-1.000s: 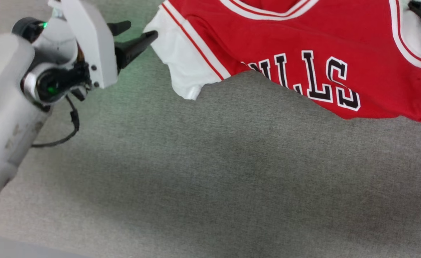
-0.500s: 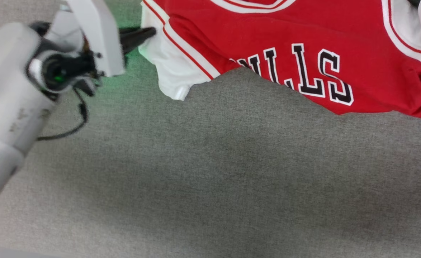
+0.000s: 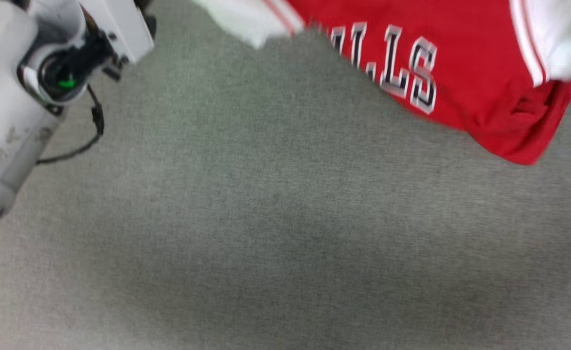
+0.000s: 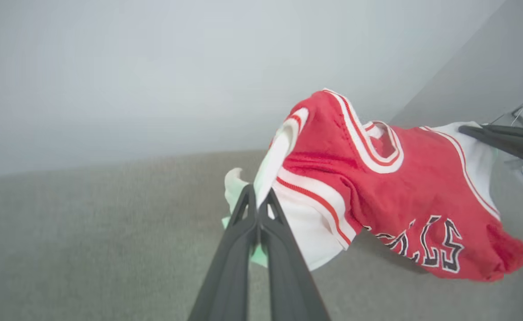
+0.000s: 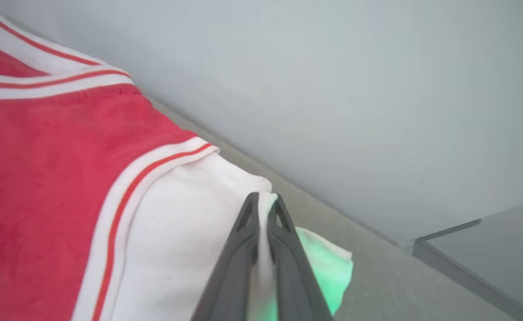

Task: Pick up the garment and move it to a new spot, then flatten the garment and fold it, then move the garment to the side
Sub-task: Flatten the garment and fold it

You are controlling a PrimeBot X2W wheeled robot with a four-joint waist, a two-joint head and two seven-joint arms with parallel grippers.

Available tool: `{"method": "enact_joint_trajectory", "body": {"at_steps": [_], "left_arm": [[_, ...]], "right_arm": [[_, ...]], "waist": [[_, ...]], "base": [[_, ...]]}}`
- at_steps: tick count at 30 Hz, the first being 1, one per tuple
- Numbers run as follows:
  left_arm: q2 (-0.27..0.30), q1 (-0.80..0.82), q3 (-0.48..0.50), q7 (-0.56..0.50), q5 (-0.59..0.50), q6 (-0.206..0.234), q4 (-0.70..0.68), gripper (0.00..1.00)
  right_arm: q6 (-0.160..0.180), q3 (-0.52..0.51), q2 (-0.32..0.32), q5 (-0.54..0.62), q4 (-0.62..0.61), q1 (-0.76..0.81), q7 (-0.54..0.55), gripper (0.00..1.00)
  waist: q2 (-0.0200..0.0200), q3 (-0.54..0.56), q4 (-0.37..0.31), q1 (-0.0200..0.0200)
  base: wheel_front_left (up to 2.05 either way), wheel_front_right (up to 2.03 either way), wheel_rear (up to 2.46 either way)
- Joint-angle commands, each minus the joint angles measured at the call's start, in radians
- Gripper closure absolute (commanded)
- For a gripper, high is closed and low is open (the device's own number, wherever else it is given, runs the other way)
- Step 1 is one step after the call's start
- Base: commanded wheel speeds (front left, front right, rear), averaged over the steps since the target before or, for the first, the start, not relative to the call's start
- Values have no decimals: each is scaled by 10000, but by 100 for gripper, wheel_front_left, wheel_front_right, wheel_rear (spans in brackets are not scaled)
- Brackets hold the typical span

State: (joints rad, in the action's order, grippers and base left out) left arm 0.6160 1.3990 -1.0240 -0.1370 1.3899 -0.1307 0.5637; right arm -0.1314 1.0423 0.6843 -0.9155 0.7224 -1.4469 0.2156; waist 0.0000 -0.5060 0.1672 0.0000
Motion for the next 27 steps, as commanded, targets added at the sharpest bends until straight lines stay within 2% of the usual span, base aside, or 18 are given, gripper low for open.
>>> {"method": "enact_joint_trajectory", "body": {"at_steps": [1,4,7,11,15,22,27], "left_arm": [[-21,211,50,402,-91,5,112,100],[-223,504,96,1143,-79,7,513,100],[-386,761,151,1380,54,14,953,100],[-780,1648,705,1626,596,14,2213,100],[-1068,2825,1319,2154,863,17,3345,100],[-1243,4246,1780,3523,635,17,3672,100],[-1382,4169,1632,3501,711,16,3814,100]], "right_arm": [[15,-274,18,6,303,-195,-303,100],[15,-934,-220,154,1243,-490,-1105,100],[15,-1361,-543,284,1972,-745,-1565,100],[17,-2888,-1511,-100,3754,-1747,-2707,100],[26,-3882,-2328,-133,5308,-3012,-4001,100],[25,-4756,-2891,243,5730,-4370,-4744,100],[25,-4916,-3047,781,5724,-4417,-4811,100]], "waist": [[0,363,-269,0],[0,413,-416,0],[0,357,-516,0],[0,144,-825,0],[0,2,-1121,0],[0,-70,-1287,0],[0,-176,-1227,0]], "base": [[0,0,0],[0,0,0],[0,0,0],[0,0,0],[0,0,0],[0,0,0],[0,0,0]]}}
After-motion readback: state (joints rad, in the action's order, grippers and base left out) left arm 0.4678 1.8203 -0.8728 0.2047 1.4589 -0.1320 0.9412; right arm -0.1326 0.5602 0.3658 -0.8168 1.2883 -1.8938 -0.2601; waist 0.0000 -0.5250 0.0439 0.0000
